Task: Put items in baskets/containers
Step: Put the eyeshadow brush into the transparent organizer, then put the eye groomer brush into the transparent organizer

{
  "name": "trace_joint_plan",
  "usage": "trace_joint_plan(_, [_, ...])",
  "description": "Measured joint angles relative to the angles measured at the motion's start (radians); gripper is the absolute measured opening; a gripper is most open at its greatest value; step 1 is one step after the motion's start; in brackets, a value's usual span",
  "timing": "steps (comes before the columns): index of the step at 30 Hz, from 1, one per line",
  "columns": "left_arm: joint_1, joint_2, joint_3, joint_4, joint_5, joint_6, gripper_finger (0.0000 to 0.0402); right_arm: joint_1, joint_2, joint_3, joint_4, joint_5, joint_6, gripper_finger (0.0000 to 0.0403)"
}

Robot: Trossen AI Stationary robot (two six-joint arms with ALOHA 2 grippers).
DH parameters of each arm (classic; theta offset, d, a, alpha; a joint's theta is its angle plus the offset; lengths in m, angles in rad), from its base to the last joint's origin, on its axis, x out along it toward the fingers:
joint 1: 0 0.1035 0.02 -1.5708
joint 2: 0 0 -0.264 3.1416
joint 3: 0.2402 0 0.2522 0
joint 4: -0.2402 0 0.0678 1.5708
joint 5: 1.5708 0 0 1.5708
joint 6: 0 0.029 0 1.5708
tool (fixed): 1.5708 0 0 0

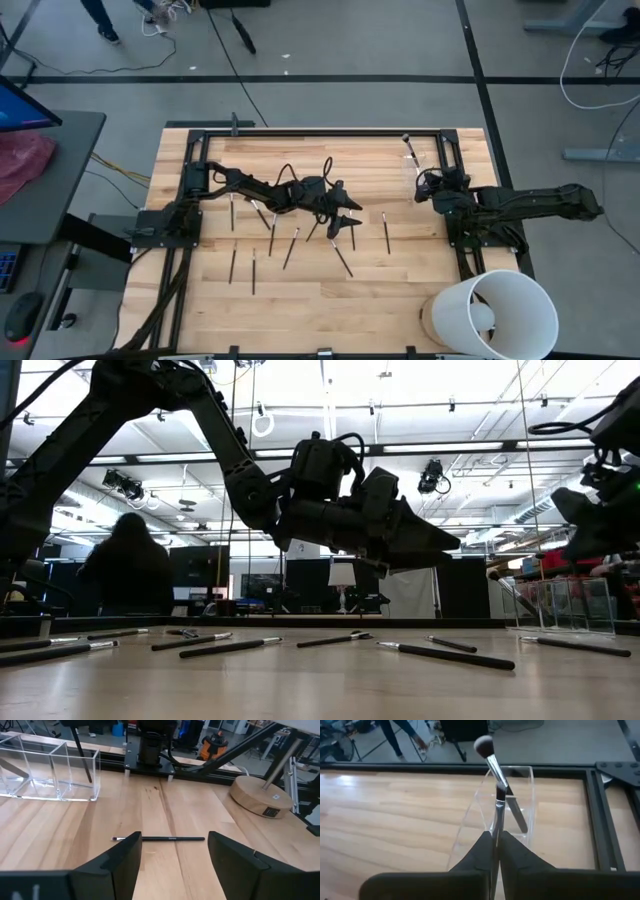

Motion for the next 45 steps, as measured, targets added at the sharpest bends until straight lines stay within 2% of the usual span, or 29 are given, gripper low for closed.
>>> trace_joint_plan(5, [0.000, 0.000, 0.000, 0.000, 0.000, 0.000, 0.0232, -0.006, 0.000, 0.000, -0.012, -0.015, 0.000, 0.0035])
trace_joint_plan(15, [0.000, 0.000, 0.000, 0.000, 0.000, 0.000, 0.0232, -0.006, 0.000, 0.000, -0.016, 0.002, -0.018, 0.0135])
trace_joint_plan(19, [0.000, 0.000, 0.000, 0.000, 0.000, -0.003, 0.0232, -0.005, 0.000, 0.025, -0.012, 0.001, -0.036, 0.0155])
trace_joint_plan(24, [0.001, 0.000, 0.000, -0.002, 0.000, -0.003, 0.0232, -0.005, 0.000, 0.112, -0.010, -0.006, -0.128, 0.0137])
trace_joint_plan(32, [0.007, -0.056, -0.002, -0.138, -0.040, 0.008, 0.0232, -0.005, 0.001, 0.270, 0.027, 0.004, -0.338, 0.0070])
trace_joint_plan(35, [0.009, -0.103, -0.003, -0.239, -0.091, 0.037, 0.0232, -0.005, 0.002, 0.285, 0.174, -0.029, -0.484, 0.0045])
trace_joint_plan(39, [0.009, -0.172, -0.003, -0.373, -0.174, 0.104, 0.0232, -0.005, 0.030, 0.269, 0.433, -0.134, -0.669, 0.0020])
trace_joint_plan(42, [0.009, -0.228, -0.030, -0.447, -0.227, 0.137, 0.0232, -0.005, 0.085, 0.228, 0.607, -0.165, -0.738, 0.0012])
trace_joint_plan(45, [0.009, -0.302, -0.121, -0.449, -0.292, 0.140, 0.0232, -0.005, 0.167, 0.183, 0.740, -0.184, -0.775, 0.0011])
